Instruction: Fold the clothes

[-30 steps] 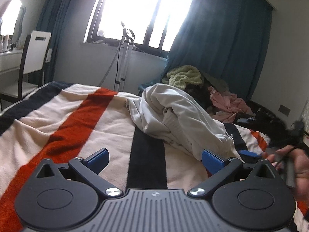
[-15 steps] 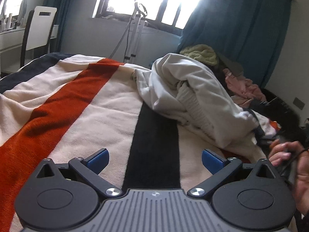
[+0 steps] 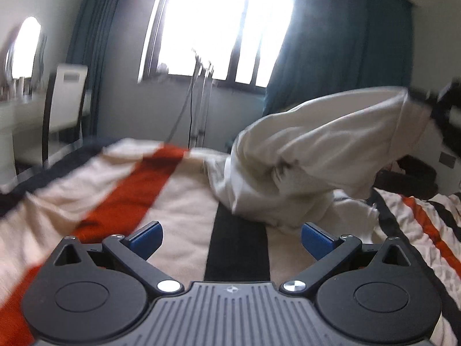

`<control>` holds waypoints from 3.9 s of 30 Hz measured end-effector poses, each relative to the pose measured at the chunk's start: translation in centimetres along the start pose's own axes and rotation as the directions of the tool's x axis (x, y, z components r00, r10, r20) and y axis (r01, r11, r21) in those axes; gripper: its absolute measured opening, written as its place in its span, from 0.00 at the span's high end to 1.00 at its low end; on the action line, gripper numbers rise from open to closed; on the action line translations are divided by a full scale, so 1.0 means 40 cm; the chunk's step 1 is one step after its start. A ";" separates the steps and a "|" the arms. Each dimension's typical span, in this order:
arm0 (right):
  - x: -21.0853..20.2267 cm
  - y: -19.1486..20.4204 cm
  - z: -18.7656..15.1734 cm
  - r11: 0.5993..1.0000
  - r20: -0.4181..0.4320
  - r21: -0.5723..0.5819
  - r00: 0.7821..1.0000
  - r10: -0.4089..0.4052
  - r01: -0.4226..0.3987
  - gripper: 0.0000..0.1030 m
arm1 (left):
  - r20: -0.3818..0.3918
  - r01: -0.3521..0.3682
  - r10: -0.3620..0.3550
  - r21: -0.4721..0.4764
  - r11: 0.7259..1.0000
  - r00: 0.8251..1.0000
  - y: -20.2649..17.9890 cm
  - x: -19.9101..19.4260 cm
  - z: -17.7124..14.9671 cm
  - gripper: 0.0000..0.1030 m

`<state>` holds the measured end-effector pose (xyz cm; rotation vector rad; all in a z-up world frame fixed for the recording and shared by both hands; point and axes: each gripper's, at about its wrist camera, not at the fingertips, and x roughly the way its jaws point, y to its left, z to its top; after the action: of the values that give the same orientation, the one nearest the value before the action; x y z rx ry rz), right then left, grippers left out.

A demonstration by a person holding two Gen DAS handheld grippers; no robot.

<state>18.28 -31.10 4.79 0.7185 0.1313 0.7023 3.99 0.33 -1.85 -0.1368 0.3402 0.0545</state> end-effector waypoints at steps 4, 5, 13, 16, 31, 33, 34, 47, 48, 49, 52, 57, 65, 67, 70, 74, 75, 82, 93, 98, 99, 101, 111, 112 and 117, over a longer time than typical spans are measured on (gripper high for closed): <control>-0.115 0.153 -0.004 0.980 0.048 -0.185 0.996 0.076 -0.066 0.90 | 0.102 0.032 -0.036 0.049 0.998 0.994 -0.022 -0.093 0.021 0.00; -0.137 0.181 -0.010 0.972 0.044 -0.215 0.994 0.104 -0.092 0.90 | 0.124 0.039 -0.046 0.058 0.998 0.991 -0.026 -0.113 0.025 0.00; -0.098 0.189 -0.194 0.973 -0.321 -0.221 0.947 -0.008 -0.067 0.89 | 0.160 -0.024 0.024 -0.003 1.000 0.987 0.016 -0.168 0.054 0.00; -0.065 0.177 -0.249 0.978 -0.475 -0.199 0.879 -0.046 -0.056 0.83 | 0.107 -0.035 0.048 -0.112 0.993 0.993 0.067 -0.155 0.064 0.00; -0.264 0.141 -0.179 0.887 -0.307 -0.195 0.833 -0.461 0.420 0.11 | -0.041 0.003 -0.003 -0.014 1.000 0.999 0.125 -0.164 0.062 0.00; -0.276 0.089 -0.164 0.824 -0.296 -0.174 0.769 -0.567 0.540 0.11 | -0.022 0.068 -0.065 0.117 0.991 0.998 0.065 -0.175 0.048 0.00; -0.283 0.064 -0.156 0.788 -0.289 -0.160 0.735 -0.614 0.595 0.11 | -0.011 0.074 -0.073 0.192 0.979 0.997 0.034 -0.179 0.039 0.00; -0.311 0.012 -0.168 0.687 -0.271 -0.086 0.647 -0.713 0.721 0.11 | 0.141 0.062 -0.166 0.548 0.834 0.976 -0.098 -0.253 -0.030 0.00; -0.306 0.014 -0.170 0.679 -0.265 -0.099 0.639 -0.722 0.727 0.11 | 0.160 0.051 -0.175 0.578 0.814 0.972 -0.105 -0.261 -0.035 0.00; -0.302 0.014 -0.173 0.672 -0.260 -0.110 0.631 -0.731 0.733 0.11 | 0.153 0.043 -0.167 0.601 0.798 0.974 -0.116 -0.258 -0.045 0.00; -0.288 0.002 -0.182 0.656 -0.260 -0.133 0.613 -0.746 0.743 0.11 | 0.091 0.022 -0.114 0.682 0.731 0.989 -0.145 -0.222 -0.088 0.00; -0.278 0.002 -0.194 0.647 -0.271 -0.177 0.595 -0.757 0.742 0.11 | 0.076 -0.129 0.109 0.734 0.667 0.991 -0.148 -0.145 -0.125 0.00; -0.235 -0.010 -0.248 0.620 -0.299 -0.288 0.546 -0.782 0.730 0.11 | 0.149 -0.286 0.246 0.407 0.867 0.958 -0.040 -0.162 -0.015 0.00; -0.220 -0.026 -0.266 0.613 -0.330 -0.293 0.524 -0.785 0.734 0.11 | 0.115 -0.288 0.265 0.358 0.888 0.957 -0.016 -0.156 -0.002 0.00; -0.200 -0.052 -0.289 0.632 -0.377 -0.264 0.525 -0.763 0.729 0.11 | 0.060 -0.292 0.287 0.285 0.913 0.956 0.019 -0.146 0.018 0.00; -0.153 -0.061 -0.314 0.676 -0.358 -0.258 0.581 -0.731 0.690 0.18 | 0.046 -0.303 0.300 0.230 0.925 0.953 0.047 -0.143 0.043 0.00; -0.134 -0.063 -0.324 0.672 -0.358 -0.286 0.574 -0.736 0.683 0.27 | 0.051 -0.308 0.304 0.223 0.925 0.951 0.050 -0.141 0.047 0.00; -0.153 0.000 -0.299 0.733 -0.282 -0.271 0.677 -0.680 0.624 0.86 | -0.004 -0.334 0.335 0.036 0.942 0.942 0.140 -0.112 0.071 0.00; -0.202 0.117 -0.327 0.811 -0.392 -0.399 0.720 -0.573 0.428 0.82 | -0.292 -0.448 0.378 -0.234 0.863 0.879 0.314 -0.066 0.050 0.00; -0.194 0.021 -0.335 0.856 -0.575 -0.126 0.666 -0.475 0.501 0.74 | -0.349 -0.387 0.292 -0.245 0.889 0.890 0.296 -0.075 0.029 0.00; -0.203 0.007 -0.326 0.858 -0.580 -0.065 0.680 -0.448 0.510 0.66 | -0.353 -0.376 0.277 -0.250 0.892 0.894 0.294 -0.088 0.029 0.00; -0.223 -0.005 -0.315 0.852 -0.569 0.028 0.709 -0.417 0.523 0.21 | -0.362 -0.351 0.240 -0.281 0.893 0.901 0.295 -0.107 0.029 0.00; -0.241 -0.092 -0.297 0.737 -0.497 0.345 0.779 -0.382 0.581 0.17 | -0.227 -0.049 -0.080 -0.513 0.857 0.971 0.310 -0.183 0.010 0.00; -0.233 -0.102 -0.294 0.725 -0.477 0.360 0.783 -0.399 0.588 0.17 | -0.225 -0.048 -0.078 -0.505 0.862 0.971 0.305 -0.175 0.013 0.00; -0.140 -0.094 -0.329 0.785 -0.565 0.168 0.711 -0.419 0.597 0.19 | -0.269 -0.075 -0.077 -0.510 0.857 0.960 0.302 -0.133 0.001 0.00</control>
<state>11.56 -29.31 -8.25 0.7658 0.9327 0.2973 -1.92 12.12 -1.55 -0.6878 0.6068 0.1263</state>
